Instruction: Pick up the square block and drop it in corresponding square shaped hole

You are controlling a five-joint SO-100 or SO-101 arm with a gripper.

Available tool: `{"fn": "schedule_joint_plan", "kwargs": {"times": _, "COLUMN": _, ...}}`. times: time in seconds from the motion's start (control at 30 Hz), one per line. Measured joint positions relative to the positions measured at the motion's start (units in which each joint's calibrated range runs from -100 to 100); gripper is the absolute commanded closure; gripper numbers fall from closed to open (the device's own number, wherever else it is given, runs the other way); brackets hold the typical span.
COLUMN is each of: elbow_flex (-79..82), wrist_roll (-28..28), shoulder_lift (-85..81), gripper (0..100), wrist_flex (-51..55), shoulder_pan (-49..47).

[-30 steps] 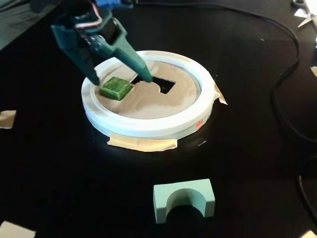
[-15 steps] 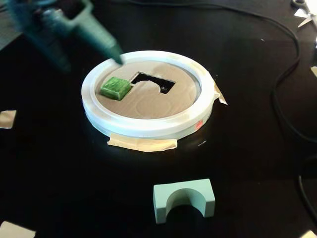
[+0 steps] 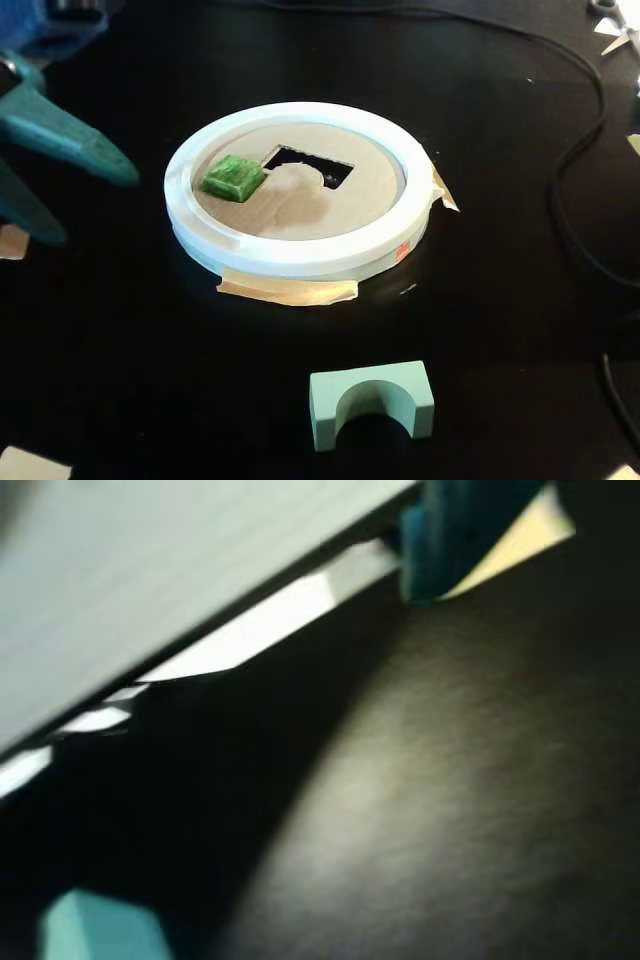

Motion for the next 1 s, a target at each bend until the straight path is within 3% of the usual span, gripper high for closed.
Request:
{"fn": "schedule_joint_plan", "kwargs": {"times": 0.3, "elbow_flex": 13.86, "wrist_roll": 0.59, "shoulder_lift": -2.41, "gripper": 0, "wrist_flex": -9.41, "shoulder_pan": 2.30}}
{"fn": "schedule_joint_plan", "kwargs": {"times": 1.0, "elbow_flex": 20.40, "wrist_roll": 0.63, "shoulder_lift": -2.59, "gripper": 0, "wrist_flex": -10.38, "shoulder_pan": 1.60}}
